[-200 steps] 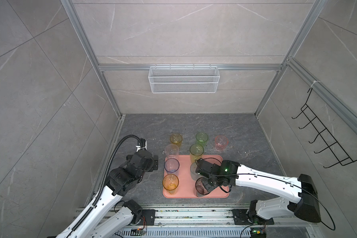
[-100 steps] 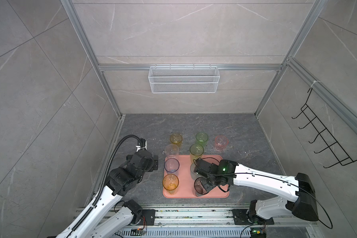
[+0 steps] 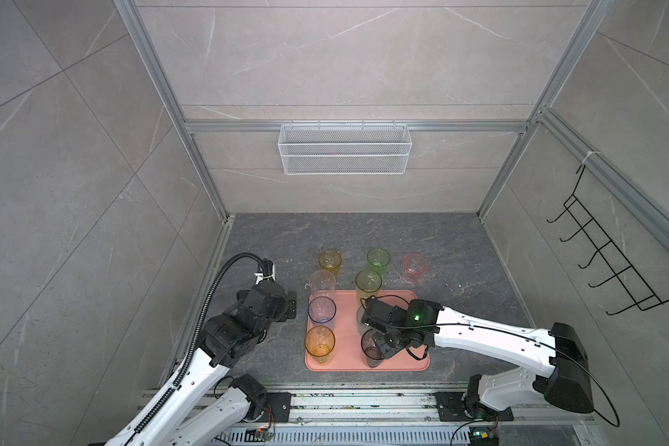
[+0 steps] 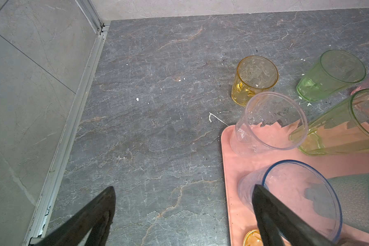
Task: Place the glasses into the tray
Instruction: 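Lower the dark grey cup onto the tray beside the teal cup, then open the right gripper and raise it away from the dark grey cup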
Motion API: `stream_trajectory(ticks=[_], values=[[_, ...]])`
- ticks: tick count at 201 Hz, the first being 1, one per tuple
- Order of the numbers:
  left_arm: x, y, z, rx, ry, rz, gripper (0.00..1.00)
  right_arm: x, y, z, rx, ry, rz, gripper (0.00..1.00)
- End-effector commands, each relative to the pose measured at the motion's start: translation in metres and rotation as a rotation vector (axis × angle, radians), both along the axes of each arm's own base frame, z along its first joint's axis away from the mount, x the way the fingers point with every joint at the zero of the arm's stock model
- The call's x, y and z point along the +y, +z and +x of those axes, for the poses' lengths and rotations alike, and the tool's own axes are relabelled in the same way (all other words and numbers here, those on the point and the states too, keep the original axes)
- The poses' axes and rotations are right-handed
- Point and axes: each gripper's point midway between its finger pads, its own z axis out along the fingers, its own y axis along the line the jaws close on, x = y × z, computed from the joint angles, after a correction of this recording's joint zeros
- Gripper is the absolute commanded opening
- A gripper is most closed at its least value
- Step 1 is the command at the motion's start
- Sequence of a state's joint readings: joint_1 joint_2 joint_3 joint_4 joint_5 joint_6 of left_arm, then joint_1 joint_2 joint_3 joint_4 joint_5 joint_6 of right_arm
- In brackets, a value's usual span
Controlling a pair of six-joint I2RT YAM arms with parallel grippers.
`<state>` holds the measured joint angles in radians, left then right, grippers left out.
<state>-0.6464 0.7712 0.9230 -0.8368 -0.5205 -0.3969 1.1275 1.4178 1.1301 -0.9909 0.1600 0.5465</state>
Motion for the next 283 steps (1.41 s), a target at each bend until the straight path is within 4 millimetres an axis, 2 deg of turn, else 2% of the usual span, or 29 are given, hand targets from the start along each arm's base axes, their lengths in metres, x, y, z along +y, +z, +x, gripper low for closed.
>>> stream_trajectory(ticks=[1,60,133,199,225,254,283], values=[[0.000,0.006,0.002,-0.027,0.012,-0.018,1.00,0.003,0.006,0.000,-0.007,-0.006,0.015,0.23],[0.001,0.007,0.001,-0.030,0.016,-0.023,1.00,-0.008,0.027,0.000,-0.046,-0.019,0.033,0.36],[0.002,0.007,0.002,-0.029,0.018,-0.011,1.00,-0.022,0.078,0.015,-0.185,-0.030,0.055,0.42],[0.005,0.008,0.002,-0.036,0.028,0.002,1.00,-0.044,0.148,0.058,-0.505,-0.061,-0.027,0.55],[0.006,0.010,0.002,-0.044,0.032,0.002,1.00,-0.043,0.177,0.077,-0.637,-0.063,-0.040,0.64],[0.008,0.012,0.002,-0.056,0.038,0.005,0.99,-0.040,0.198,0.102,-0.741,-0.126,-0.023,0.74],[0.011,0.012,0.000,-0.058,0.046,0.011,0.99,-0.037,0.201,0.131,-0.730,-0.192,0.057,0.75]])
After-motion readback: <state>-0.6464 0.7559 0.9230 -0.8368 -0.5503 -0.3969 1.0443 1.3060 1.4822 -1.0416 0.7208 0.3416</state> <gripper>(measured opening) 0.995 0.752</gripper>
